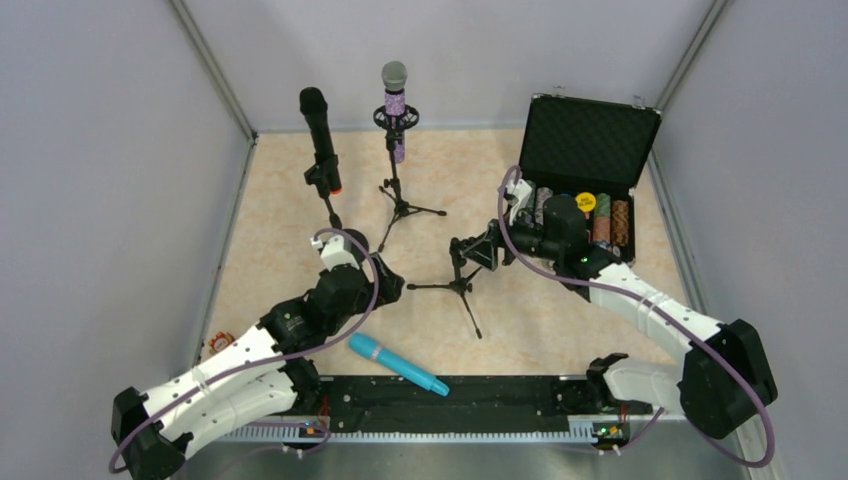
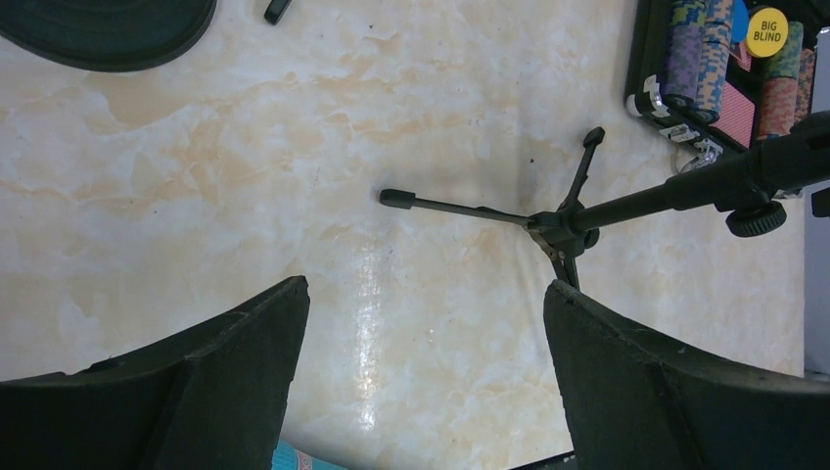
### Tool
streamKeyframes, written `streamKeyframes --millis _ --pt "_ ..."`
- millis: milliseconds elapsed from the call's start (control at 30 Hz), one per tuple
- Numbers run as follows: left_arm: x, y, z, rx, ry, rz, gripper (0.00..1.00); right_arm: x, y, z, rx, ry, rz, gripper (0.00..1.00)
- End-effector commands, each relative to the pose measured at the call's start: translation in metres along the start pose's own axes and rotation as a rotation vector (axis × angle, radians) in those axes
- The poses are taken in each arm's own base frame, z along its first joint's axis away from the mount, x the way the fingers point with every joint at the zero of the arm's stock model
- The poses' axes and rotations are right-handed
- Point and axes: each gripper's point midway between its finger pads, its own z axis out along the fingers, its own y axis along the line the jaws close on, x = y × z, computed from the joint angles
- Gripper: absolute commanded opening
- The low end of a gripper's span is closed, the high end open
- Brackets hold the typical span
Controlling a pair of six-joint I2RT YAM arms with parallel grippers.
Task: Attach the microphones to the stand
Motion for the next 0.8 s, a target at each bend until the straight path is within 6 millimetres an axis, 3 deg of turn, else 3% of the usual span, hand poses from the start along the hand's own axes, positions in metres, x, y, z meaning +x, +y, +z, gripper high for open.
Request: streamKeyframes --millis 0,533,633,767 --pt "-0.006 -0.016 -0.01 0.046 0.016 -0.062 0.94 -0.029 0.006 -0.007 0.02 -0.073 -0.092 0.64" --pt "0.02 -0.016 -0.026 0.055 0.172 -0.097 0.96 -0.051 0.032 -0.019 -0.06 -0.106 -0.078 0.75" --pt "0.026 -0.017 -0.029 0.066 0.208 -0.1 0.96 -0.051 0.027 -0.019 -0.014 -0.087 0.002 0.75" --pt "0.035 -0.019 -0.035 0.08 0.265 -0.105 0.96 -0.038 0.019 -0.02 0.053 0.002 0.117 0.75"
